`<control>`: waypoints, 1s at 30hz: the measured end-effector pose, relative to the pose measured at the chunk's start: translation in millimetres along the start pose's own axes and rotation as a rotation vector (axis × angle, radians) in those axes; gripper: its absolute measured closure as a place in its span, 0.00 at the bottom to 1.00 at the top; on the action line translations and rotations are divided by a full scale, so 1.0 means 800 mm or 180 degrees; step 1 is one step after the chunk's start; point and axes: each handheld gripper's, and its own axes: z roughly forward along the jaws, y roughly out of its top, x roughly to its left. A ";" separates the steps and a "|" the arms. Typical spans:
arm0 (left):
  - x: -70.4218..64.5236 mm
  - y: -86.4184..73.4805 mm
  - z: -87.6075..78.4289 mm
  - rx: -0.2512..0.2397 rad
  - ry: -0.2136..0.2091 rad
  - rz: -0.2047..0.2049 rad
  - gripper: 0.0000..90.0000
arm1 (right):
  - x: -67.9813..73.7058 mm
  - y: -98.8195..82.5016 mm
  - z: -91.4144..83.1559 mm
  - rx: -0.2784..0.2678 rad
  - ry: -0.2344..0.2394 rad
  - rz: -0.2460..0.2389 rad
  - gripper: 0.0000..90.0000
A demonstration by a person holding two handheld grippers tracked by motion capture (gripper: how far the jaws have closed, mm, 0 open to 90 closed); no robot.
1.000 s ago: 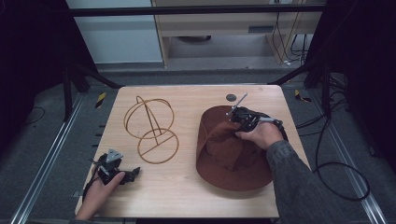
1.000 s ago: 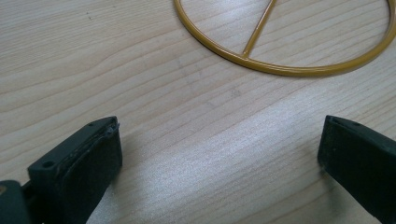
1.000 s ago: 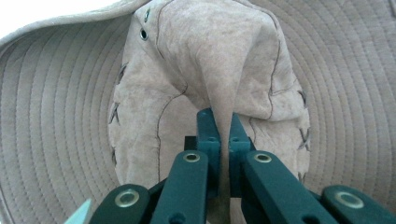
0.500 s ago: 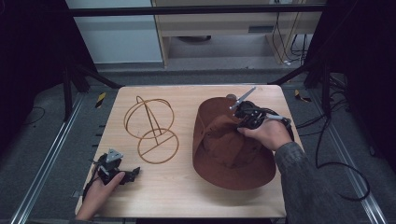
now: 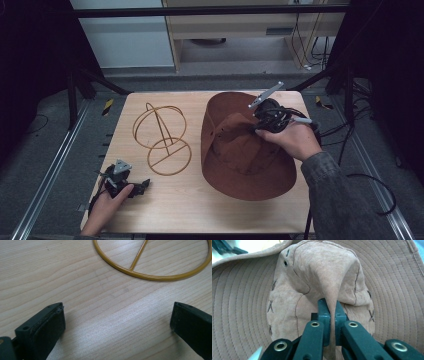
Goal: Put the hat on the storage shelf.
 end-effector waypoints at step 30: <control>0.000 0.000 0.000 0.0003 0.0002 0.0007 0.00 | 0.028 0.027 -0.056 -0.0536 0.0020 -0.0105 0.99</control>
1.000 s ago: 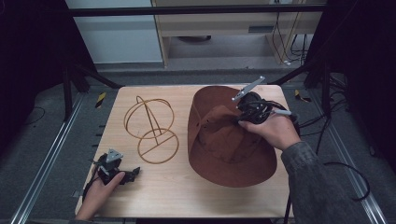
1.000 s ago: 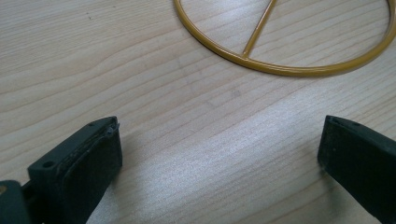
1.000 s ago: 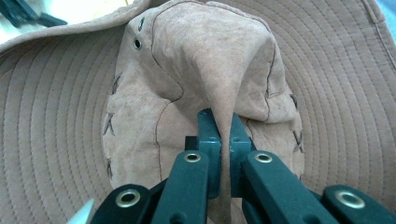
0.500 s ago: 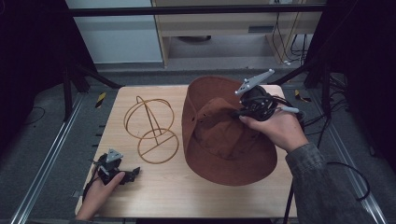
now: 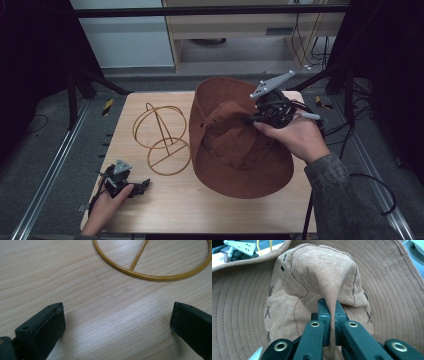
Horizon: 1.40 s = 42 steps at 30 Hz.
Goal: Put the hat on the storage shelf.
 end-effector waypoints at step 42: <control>0.000 0.000 0.000 -0.0003 0.0000 0.0002 0.00 | 0.028 0.041 -0.013 -0.0361 0.0110 -0.0065 0.99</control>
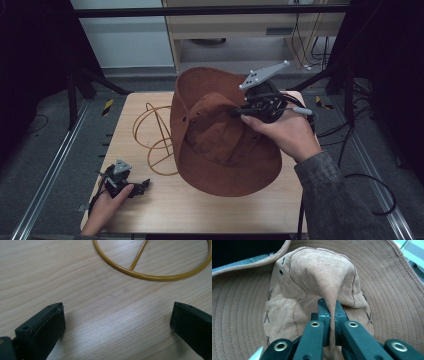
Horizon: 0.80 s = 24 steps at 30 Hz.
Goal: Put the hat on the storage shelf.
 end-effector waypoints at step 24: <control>0.000 0.000 0.000 0.0002 0.0001 -0.0005 0.00 | 0.025 0.041 0.029 -0.0427 -0.0092 0.0026 0.99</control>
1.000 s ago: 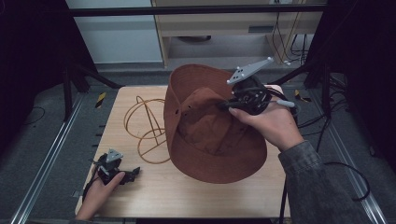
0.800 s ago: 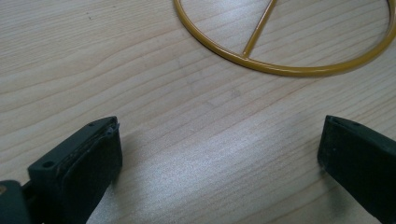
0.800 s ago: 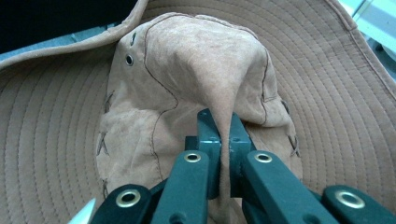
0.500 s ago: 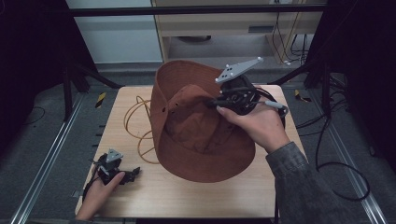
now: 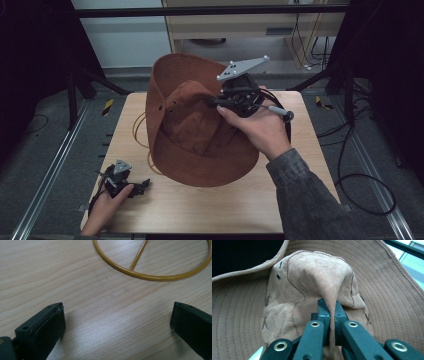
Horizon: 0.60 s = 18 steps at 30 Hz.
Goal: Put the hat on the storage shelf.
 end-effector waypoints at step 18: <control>0.000 0.000 0.000 0.0011 -0.0002 0.0006 0.00 | 0.002 0.032 0.041 -0.0051 -0.0073 0.0006 0.99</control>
